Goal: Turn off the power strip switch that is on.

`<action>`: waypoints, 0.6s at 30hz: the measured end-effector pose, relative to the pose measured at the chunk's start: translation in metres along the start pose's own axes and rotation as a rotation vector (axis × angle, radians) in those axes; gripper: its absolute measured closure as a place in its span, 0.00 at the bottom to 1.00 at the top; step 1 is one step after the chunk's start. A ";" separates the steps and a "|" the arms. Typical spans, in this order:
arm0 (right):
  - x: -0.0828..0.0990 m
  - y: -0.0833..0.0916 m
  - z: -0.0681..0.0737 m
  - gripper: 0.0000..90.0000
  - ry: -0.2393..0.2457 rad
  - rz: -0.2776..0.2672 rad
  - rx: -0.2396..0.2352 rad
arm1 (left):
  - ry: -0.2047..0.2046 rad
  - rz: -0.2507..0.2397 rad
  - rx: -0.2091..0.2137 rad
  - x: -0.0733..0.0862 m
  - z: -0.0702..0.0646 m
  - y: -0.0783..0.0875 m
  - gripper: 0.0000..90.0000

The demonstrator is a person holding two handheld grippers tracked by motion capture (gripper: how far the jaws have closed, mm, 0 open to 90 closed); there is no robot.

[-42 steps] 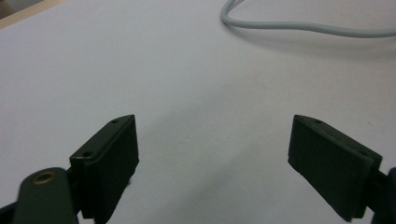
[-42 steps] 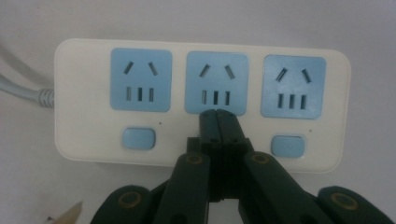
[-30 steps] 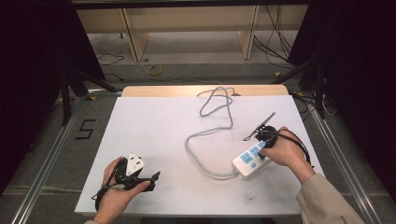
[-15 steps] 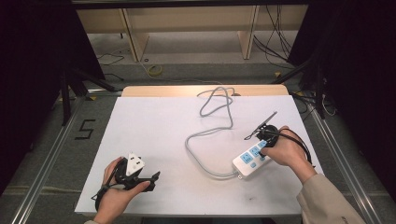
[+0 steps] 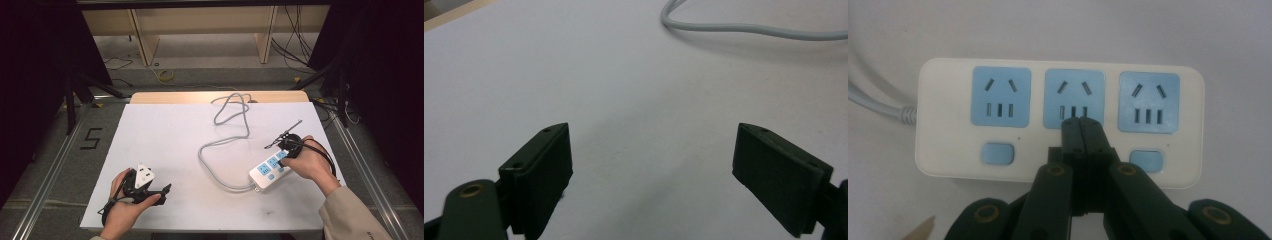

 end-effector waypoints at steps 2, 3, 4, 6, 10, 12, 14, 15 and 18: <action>0.000 0.001 0.001 1.00 -0.001 -0.013 -0.005 | 0.000 -0.001 -0.001 0.000 0.000 0.000 0.17; 0.000 0.002 0.000 1.00 0.001 -0.024 0.000 | 0.000 0.000 -0.001 0.000 0.000 0.000 0.17; 0.000 0.002 -0.001 1.00 0.001 -0.030 0.003 | 0.000 0.000 -0.001 0.000 0.000 0.000 0.17; 0.000 0.003 0.000 1.00 -0.004 -0.041 -0.003 | -0.001 0.000 -0.002 0.000 0.000 0.000 0.17; -0.001 0.003 -0.001 1.00 0.000 -0.075 -0.008 | 0.000 0.000 -0.002 0.000 0.000 0.000 0.17; 0.000 0.003 -0.001 1.00 -0.004 -0.083 -0.006 | 0.000 -0.001 -0.002 0.000 0.000 0.000 0.17; 0.000 0.003 -0.001 1.00 0.002 -0.088 -0.003 | 0.003 -0.001 -0.003 0.000 0.000 0.000 0.17; 0.001 0.003 -0.001 1.00 -0.002 -0.093 -0.005 | 0.003 -0.003 -0.003 0.000 0.000 0.000 0.17; 0.002 0.005 -0.002 1.00 -0.005 -0.116 -0.003 | 0.002 -0.002 -0.002 0.000 0.000 0.000 0.17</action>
Point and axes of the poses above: each handheld gripper's, and its own axes: y roughly backward along the jaws, x roughly out of its underside, z roughly to its left, the point moved 10 cm from there along -y, roughly forward along the jaws, and after that the axes turned 1 degree about y, right-handed, at the moved point
